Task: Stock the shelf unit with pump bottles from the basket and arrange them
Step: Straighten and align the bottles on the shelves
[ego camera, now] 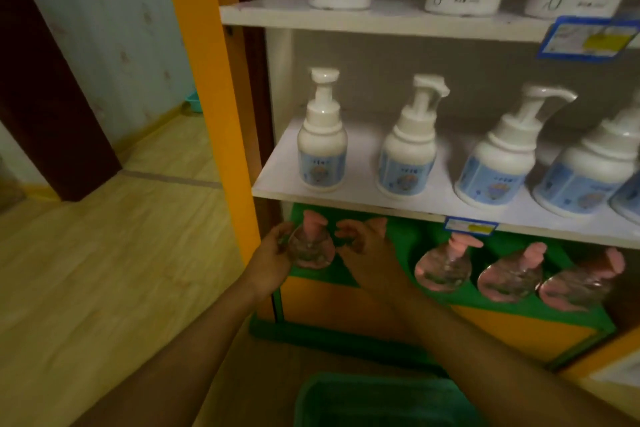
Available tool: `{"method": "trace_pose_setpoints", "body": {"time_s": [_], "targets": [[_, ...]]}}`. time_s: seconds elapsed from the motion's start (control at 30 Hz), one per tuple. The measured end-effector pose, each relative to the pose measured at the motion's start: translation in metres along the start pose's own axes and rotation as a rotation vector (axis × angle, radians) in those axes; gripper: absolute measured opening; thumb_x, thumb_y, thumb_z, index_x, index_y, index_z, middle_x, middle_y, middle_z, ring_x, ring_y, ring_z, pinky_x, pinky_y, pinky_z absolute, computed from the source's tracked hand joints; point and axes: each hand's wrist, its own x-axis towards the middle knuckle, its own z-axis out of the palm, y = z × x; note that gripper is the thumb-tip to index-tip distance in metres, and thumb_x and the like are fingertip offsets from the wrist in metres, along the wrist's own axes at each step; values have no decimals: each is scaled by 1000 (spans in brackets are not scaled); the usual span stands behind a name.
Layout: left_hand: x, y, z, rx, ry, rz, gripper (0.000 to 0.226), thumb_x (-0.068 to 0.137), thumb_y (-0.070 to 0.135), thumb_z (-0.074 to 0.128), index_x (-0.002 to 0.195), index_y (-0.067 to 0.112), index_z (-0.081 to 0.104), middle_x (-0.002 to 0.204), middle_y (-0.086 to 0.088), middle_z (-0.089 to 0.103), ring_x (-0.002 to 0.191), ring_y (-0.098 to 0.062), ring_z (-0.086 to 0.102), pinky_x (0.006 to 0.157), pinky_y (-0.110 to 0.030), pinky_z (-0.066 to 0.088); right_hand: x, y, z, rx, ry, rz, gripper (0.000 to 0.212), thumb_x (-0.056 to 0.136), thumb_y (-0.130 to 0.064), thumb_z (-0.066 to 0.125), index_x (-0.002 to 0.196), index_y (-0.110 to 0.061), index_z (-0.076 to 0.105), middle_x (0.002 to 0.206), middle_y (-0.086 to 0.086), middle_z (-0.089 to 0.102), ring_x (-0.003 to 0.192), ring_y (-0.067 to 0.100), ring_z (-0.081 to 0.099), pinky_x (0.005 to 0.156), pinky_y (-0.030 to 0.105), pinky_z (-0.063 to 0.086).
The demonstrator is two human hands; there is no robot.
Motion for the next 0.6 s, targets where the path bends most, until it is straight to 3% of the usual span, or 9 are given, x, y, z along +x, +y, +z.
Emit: {"method": "trace_pose_setpoints", "body": {"time_s": [0.07, 0.13, 0.2, 0.27, 0.33, 0.4, 0.5, 0.6], "targets": [[5, -9, 6, -42, -43, 9, 47, 90, -12, 45, 132, 8, 41, 120, -2, 54, 111, -18, 55, 85, -23, 55, 8, 14, 10, -48, -57, 70, 45, 92, -15, 54, 135, -16, 42, 126, 5, 54, 91, 13, 55, 85, 35, 52], [8, -8, 12, -70, -91, 30, 48, 90, -17, 39, 130, 11, 38, 104, 7, 54, 102, -11, 53, 72, -8, 53, 16, 23, 20, -41, -117, 114, 54, 93, -17, 54, 142, -17, 32, 129, 7, 51, 105, 27, 58, 87, 37, 52], [14, -10, 13, -39, -106, 31, 53, 90, -16, 41, 133, 13, 34, 103, 11, 51, 104, -11, 51, 77, -9, 51, 22, 23, 28, -30, -173, 137, 52, 95, -17, 51, 143, -16, 29, 125, 6, 52, 113, 29, 56, 79, 24, 48], [18, -12, 11, 20, -99, 37, 52, 92, -11, 42, 138, 9, 32, 115, 5, 50, 114, -14, 46, 95, -20, 46, 25, 23, 33, -24, -192, 92, 45, 96, -13, 49, 139, -15, 34, 123, 0, 53, 106, 19, 56, 75, 13, 47], [20, -11, 8, 110, -91, 39, 52, 94, -7, 41, 142, 9, 30, 125, 4, 42, 117, -10, 40, 104, -26, 37, 26, 26, 36, -32, -174, 66, 40, 96, -14, 49, 135, -17, 39, 117, 0, 58, 88, 13, 57, 67, 13, 48], [18, -8, 8, 146, -111, 47, 52, 95, -5, 40, 144, 9, 28, 123, 7, 37, 117, -7, 38, 98, -18, 38, 26, 29, 36, -30, -179, 52, 39, 97, -12, 47, 134, -18, 39, 108, -4, 57, 76, 6, 53, 56, 8, 44], [17, -10, 7, 117, -132, 38, 53, 94, -8, 40, 143, 9, 27, 125, 5, 39, 118, -8, 38, 87, -8, 41, 26, 33, 34, -6, -204, 46, 36, 97, -8, 45, 129, -23, 39, 108, 0, 55, 74, 5, 52, 50, 5, 39], [16, -13, 6, 124, -153, 42, 58, 93, -10, 41, 145, 10, 25, 130, 3, 39, 117, -5, 36, 101, -21, 36, 25, 34, 35, -21, -179, 34, 33, 96, -12, 46, 124, -29, 42, 112, 4, 58, 85, 15, 60, 62, 12, 46]]}}
